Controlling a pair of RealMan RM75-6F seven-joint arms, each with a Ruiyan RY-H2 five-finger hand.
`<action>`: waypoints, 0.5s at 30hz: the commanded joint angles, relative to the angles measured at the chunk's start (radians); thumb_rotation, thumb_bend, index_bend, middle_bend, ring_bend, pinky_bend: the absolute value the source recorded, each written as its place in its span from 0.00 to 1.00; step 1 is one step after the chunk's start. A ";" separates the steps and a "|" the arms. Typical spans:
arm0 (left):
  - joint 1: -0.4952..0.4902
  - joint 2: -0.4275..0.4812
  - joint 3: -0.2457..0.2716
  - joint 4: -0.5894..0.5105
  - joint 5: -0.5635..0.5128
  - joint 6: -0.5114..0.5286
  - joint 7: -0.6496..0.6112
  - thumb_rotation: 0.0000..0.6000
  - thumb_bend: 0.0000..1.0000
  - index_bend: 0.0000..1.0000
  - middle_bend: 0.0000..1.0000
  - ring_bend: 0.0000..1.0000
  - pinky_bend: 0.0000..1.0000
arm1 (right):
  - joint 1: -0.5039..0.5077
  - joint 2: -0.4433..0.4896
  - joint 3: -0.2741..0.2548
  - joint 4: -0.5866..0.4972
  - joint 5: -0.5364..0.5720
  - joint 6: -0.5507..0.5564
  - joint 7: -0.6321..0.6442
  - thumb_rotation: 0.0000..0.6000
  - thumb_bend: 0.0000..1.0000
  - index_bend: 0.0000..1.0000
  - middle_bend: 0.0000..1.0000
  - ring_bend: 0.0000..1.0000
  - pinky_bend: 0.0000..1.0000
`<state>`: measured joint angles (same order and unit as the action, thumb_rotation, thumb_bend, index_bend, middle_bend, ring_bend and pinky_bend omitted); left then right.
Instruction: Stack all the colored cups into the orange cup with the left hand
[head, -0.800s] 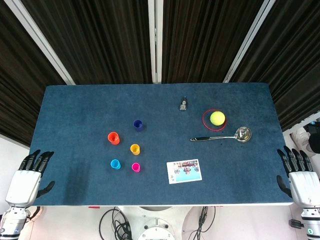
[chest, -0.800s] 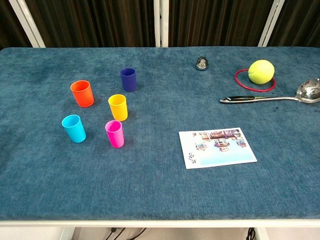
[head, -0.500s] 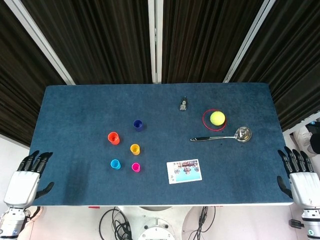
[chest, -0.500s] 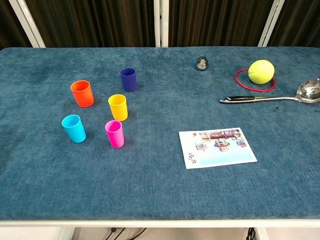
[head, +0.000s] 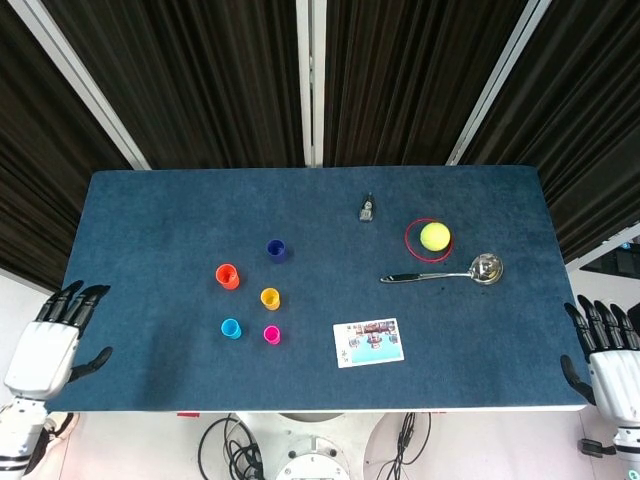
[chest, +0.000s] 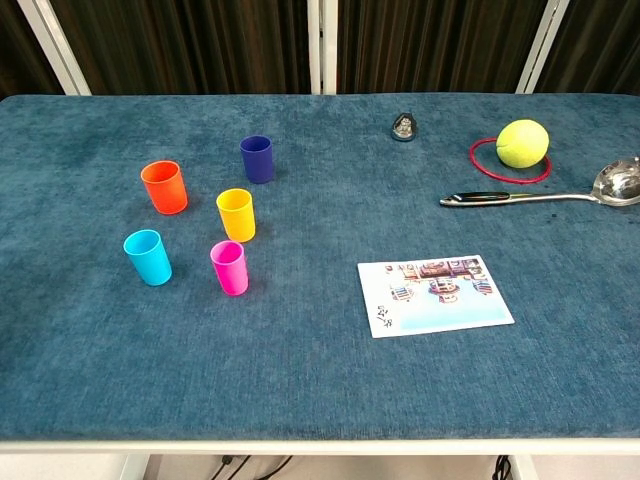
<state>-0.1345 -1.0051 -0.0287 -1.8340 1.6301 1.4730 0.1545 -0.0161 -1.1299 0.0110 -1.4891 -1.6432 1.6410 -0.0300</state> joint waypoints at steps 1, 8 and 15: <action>-0.092 0.036 -0.050 -0.066 -0.015 -0.106 0.030 1.00 0.21 0.10 0.13 0.05 0.17 | -0.001 0.002 -0.001 -0.001 0.000 -0.001 0.002 1.00 0.35 0.00 0.00 0.00 0.00; -0.276 0.014 -0.146 -0.165 -0.123 -0.322 0.164 1.00 0.21 0.10 0.13 0.05 0.17 | 0.000 0.006 -0.002 -0.009 0.007 -0.014 -0.012 1.00 0.35 0.00 0.00 0.00 0.00; -0.470 -0.117 -0.237 -0.145 -0.333 -0.492 0.276 1.00 0.21 0.10 0.14 0.07 0.17 | -0.008 0.001 -0.007 -0.004 0.015 -0.017 -0.009 1.00 0.35 0.00 0.00 0.00 0.00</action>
<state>-0.5376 -1.0667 -0.2244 -1.9905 1.3671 1.0396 0.3790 -0.0232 -1.1288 0.0045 -1.4936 -1.6295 1.6247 -0.0401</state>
